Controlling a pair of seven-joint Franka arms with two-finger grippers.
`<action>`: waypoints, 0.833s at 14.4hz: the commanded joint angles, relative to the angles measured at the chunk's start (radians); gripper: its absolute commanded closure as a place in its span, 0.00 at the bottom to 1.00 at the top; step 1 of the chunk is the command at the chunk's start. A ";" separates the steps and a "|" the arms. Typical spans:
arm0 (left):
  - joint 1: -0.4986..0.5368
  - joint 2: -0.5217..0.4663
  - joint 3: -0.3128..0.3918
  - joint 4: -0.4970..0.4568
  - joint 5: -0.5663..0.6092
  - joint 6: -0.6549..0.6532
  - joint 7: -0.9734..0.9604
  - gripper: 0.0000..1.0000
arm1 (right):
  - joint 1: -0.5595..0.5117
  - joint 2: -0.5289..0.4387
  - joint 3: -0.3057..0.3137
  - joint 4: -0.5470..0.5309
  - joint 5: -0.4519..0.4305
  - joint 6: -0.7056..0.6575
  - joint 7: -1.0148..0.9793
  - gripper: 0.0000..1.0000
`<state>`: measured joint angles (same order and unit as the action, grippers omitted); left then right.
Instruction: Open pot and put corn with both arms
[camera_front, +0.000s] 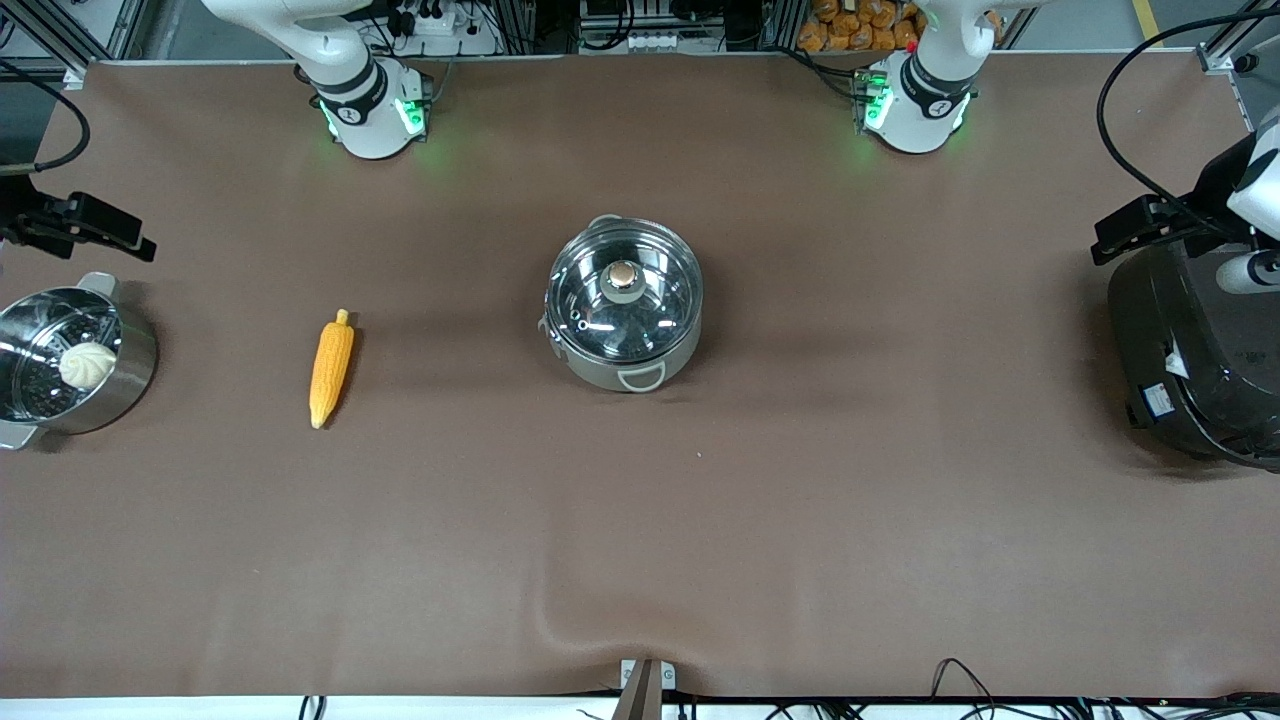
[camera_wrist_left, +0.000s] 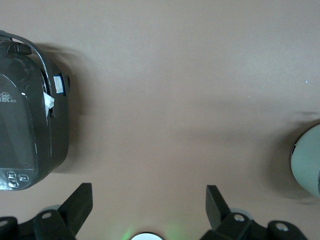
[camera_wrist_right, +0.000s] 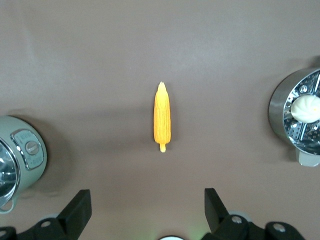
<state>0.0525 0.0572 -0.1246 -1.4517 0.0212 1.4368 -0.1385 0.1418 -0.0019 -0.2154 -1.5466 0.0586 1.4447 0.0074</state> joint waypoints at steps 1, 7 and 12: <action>0.001 -0.005 -0.001 0.011 0.012 -0.018 -0.003 0.00 | -0.016 -0.021 0.014 0.000 -0.006 -0.024 -0.006 0.00; -0.033 0.010 0.002 0.027 -0.007 -0.013 0.001 0.00 | -0.016 -0.015 0.016 -0.001 -0.028 -0.024 -0.004 0.00; -0.172 0.082 0.000 0.056 -0.110 0.046 -0.102 0.00 | -0.011 -0.003 0.016 -0.047 -0.029 0.015 0.000 0.00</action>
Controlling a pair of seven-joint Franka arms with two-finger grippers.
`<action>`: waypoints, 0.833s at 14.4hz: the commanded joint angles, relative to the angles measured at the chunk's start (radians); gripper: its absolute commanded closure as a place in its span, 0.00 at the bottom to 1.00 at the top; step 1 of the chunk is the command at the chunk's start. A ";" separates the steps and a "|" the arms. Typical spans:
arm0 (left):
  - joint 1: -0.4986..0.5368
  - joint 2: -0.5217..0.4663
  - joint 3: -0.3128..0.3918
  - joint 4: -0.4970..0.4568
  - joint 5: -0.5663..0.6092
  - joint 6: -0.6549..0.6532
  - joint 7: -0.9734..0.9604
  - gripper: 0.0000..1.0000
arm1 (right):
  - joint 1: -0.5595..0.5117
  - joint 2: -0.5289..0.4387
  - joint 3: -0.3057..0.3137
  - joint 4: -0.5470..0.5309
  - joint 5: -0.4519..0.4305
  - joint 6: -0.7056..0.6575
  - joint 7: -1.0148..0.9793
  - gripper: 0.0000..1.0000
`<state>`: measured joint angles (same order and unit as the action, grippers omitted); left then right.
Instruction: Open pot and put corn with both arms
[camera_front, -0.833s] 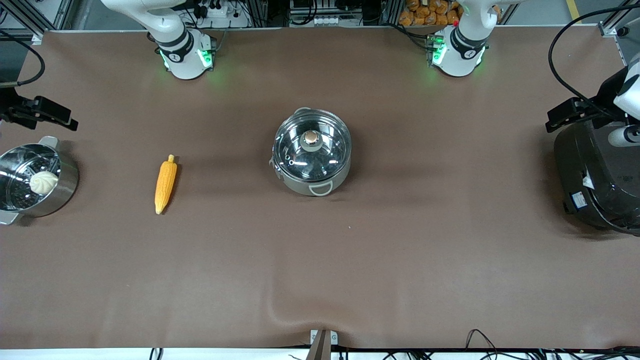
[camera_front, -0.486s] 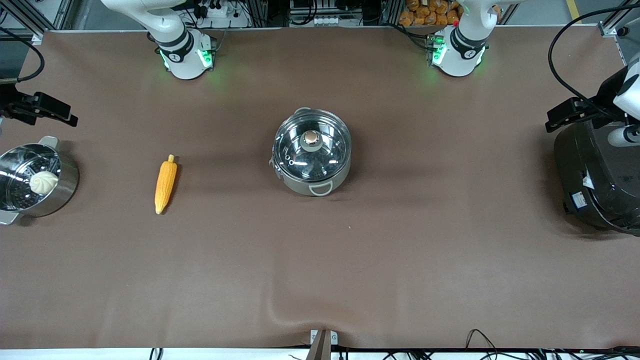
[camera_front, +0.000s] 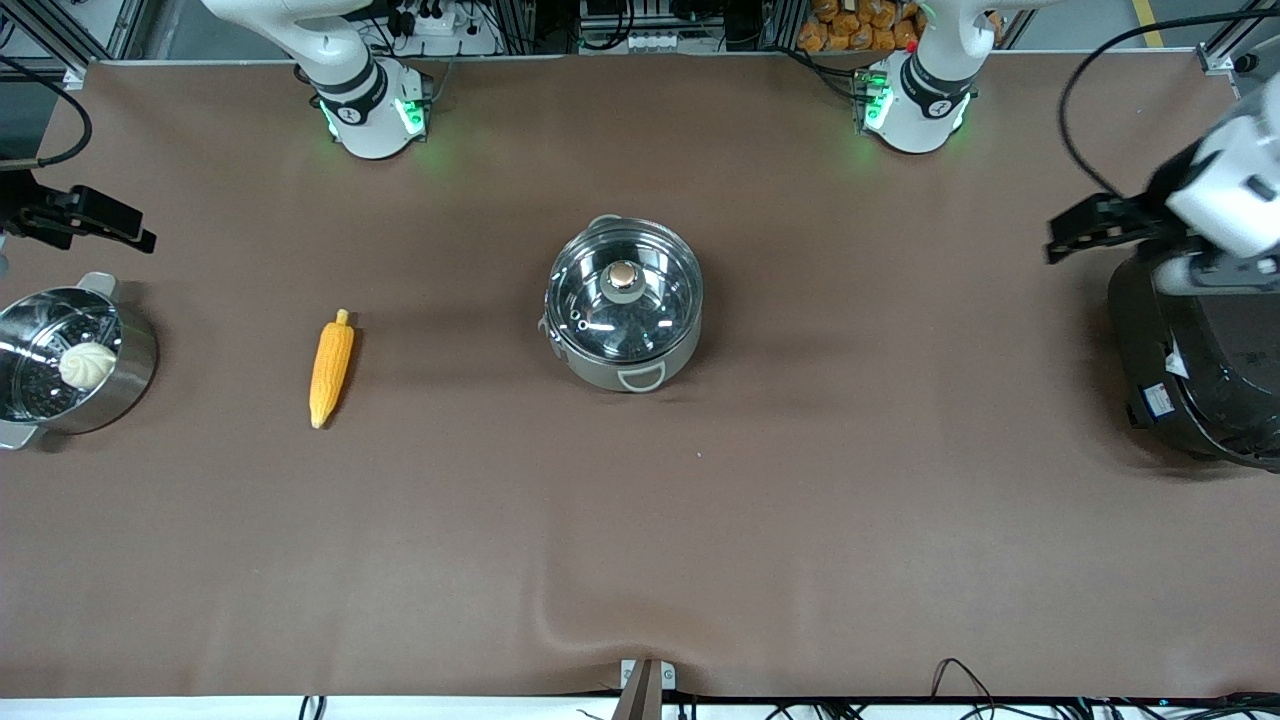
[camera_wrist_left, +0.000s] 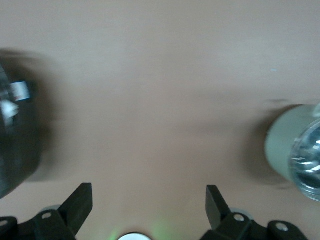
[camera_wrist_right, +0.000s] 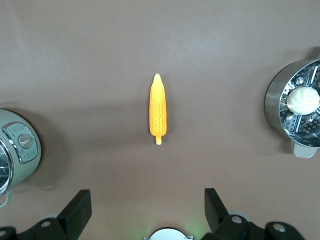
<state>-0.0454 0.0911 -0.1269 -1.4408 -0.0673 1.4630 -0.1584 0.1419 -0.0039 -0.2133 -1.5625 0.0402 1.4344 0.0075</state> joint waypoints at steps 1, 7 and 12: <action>-0.124 0.068 0.003 0.059 -0.022 0.040 -0.154 0.00 | -0.010 0.001 0.014 -0.066 -0.011 0.065 0.000 0.00; -0.417 0.206 0.006 0.092 -0.019 0.163 -0.574 0.00 | 0.001 0.042 0.015 -0.309 -0.010 0.394 0.000 0.00; -0.635 0.375 0.033 0.152 0.000 0.232 -0.851 0.00 | 0.024 0.077 0.017 -0.514 -0.010 0.697 0.000 0.00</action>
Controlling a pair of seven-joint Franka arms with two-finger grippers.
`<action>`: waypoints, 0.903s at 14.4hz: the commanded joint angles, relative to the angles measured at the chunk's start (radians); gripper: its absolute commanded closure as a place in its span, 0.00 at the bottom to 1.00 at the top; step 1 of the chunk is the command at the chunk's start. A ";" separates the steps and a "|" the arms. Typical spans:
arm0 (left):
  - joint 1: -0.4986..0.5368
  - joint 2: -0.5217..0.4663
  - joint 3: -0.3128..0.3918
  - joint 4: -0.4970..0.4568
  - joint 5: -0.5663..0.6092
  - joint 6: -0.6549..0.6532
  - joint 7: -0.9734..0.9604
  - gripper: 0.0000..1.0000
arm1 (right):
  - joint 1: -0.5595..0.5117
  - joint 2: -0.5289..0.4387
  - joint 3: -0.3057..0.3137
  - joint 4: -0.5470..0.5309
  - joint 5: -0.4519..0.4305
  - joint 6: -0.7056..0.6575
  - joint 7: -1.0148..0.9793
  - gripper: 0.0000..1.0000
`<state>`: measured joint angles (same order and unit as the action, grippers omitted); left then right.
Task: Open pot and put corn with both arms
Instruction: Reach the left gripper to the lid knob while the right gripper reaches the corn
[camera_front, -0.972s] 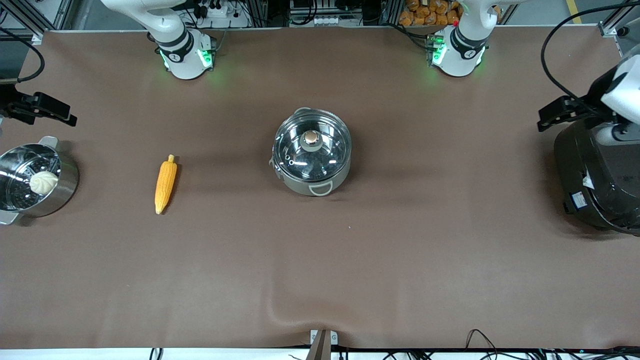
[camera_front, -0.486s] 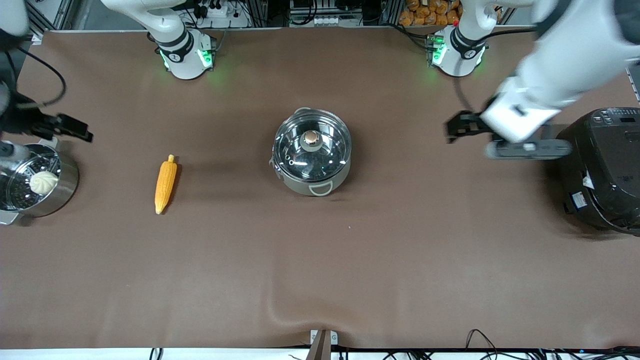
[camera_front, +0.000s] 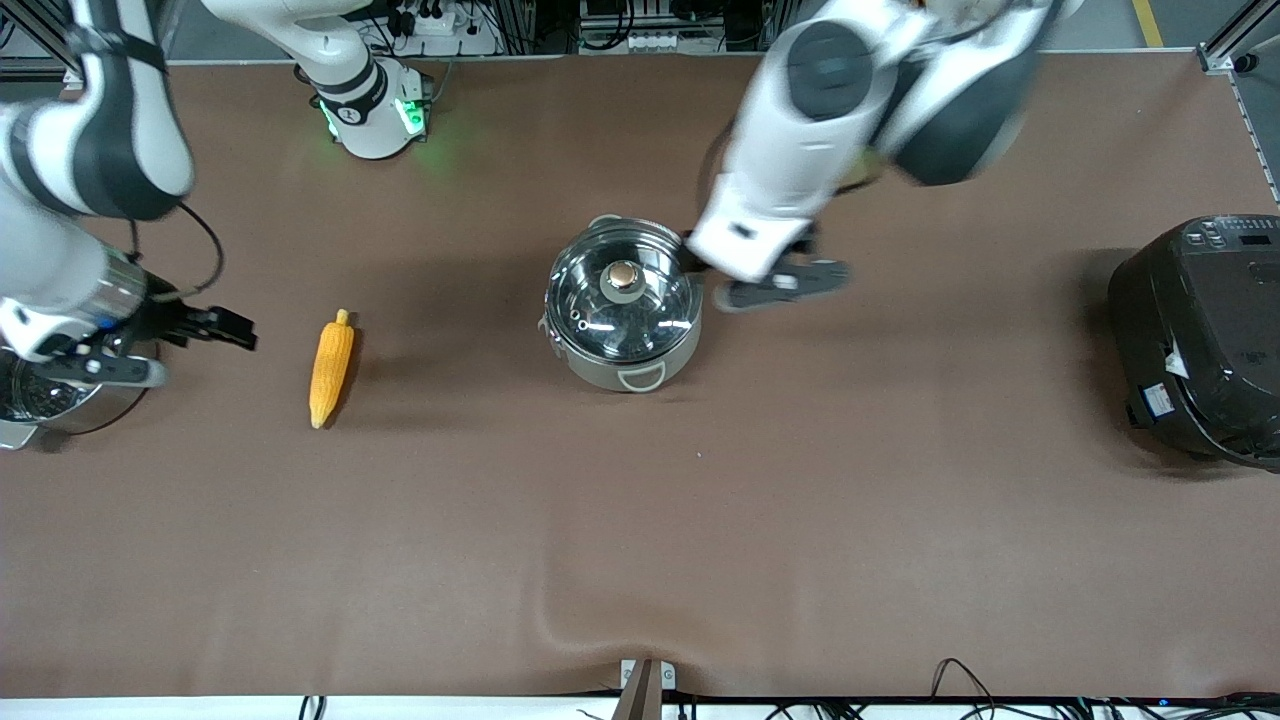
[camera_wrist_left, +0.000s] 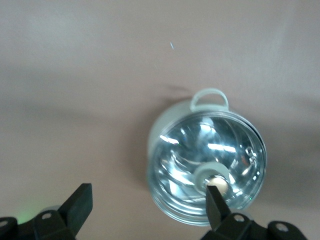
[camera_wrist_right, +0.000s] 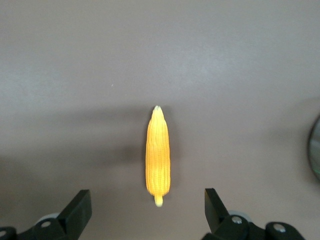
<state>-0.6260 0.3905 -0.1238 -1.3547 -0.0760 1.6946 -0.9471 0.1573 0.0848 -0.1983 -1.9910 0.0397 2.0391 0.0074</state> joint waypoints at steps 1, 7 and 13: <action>-0.078 0.089 0.035 0.066 0.008 0.025 -0.108 0.00 | 0.016 0.001 0.002 -0.115 -0.009 0.139 0.000 0.00; -0.198 0.174 0.029 0.042 0.105 0.043 -0.318 0.01 | 0.033 0.099 0.003 -0.247 -0.008 0.406 -0.010 0.00; -0.207 0.235 0.029 0.040 0.107 0.160 -0.368 0.02 | 0.034 0.196 0.008 -0.296 -0.008 0.577 -0.014 0.00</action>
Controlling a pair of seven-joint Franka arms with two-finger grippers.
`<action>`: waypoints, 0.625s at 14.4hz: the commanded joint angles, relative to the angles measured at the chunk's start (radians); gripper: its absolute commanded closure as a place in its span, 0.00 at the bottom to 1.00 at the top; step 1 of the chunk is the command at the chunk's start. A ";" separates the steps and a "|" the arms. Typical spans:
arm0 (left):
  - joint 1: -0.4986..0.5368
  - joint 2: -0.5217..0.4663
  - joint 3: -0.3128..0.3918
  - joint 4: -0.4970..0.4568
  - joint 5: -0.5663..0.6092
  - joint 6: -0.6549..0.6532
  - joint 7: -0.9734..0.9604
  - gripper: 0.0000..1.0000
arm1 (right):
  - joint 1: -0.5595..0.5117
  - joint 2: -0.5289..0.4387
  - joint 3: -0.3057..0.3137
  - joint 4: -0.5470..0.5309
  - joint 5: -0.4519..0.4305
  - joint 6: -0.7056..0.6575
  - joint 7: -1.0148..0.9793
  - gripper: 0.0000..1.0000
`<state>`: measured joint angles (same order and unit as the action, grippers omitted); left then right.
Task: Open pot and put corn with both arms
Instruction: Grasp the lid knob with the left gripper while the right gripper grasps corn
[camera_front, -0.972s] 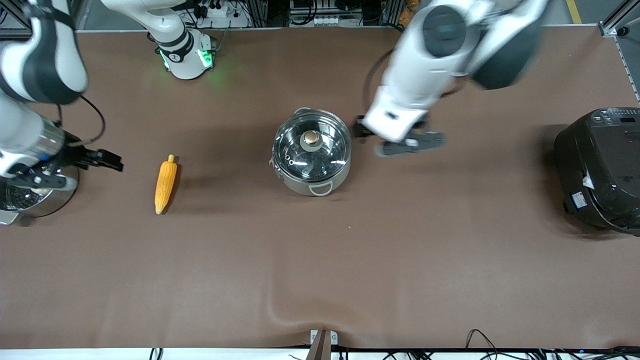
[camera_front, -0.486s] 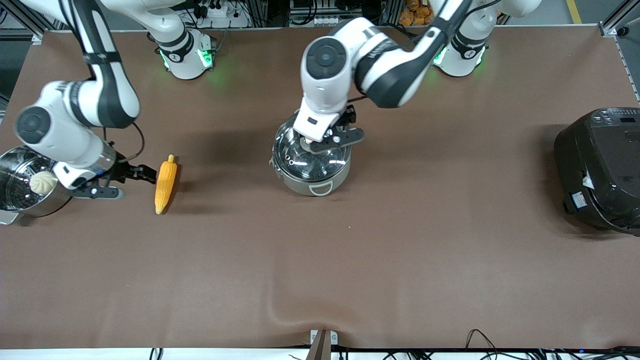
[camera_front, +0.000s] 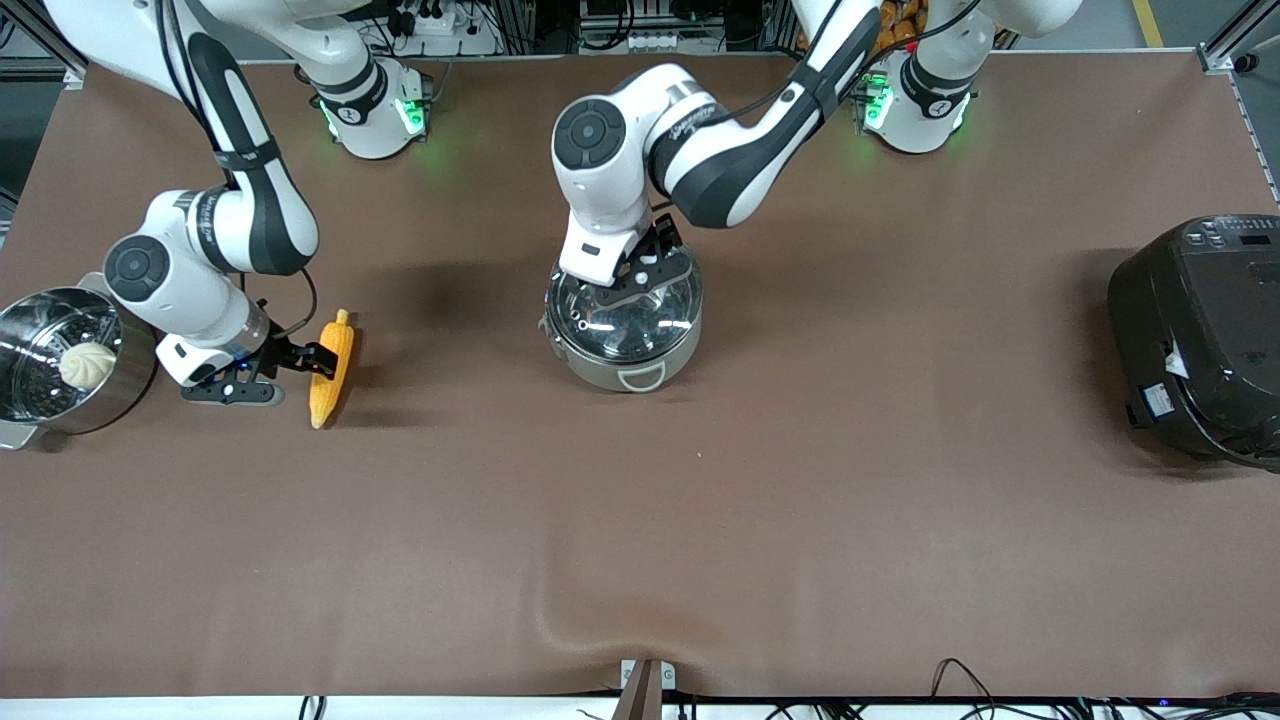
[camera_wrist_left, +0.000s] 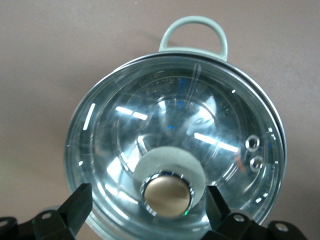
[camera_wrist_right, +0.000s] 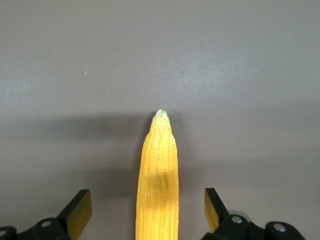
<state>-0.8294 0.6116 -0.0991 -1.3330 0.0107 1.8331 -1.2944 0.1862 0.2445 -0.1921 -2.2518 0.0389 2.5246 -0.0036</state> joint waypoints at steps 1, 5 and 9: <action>-0.004 0.017 0.004 0.018 0.022 0.032 -0.019 0.03 | 0.006 0.044 0.002 -0.051 -0.007 0.132 -0.002 0.00; -0.005 0.016 -0.001 0.002 0.020 0.032 -0.020 0.16 | 0.001 0.088 0.003 -0.071 -0.007 0.187 -0.041 0.00; -0.007 0.014 -0.001 0.001 0.018 0.031 -0.025 0.16 | -0.004 0.113 0.006 -0.101 -0.005 0.204 -0.100 0.00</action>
<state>-0.8310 0.6256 -0.0991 -1.3340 0.0107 1.8603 -1.2946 0.1868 0.3581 -0.1886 -2.3225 0.0379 2.7058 -0.0635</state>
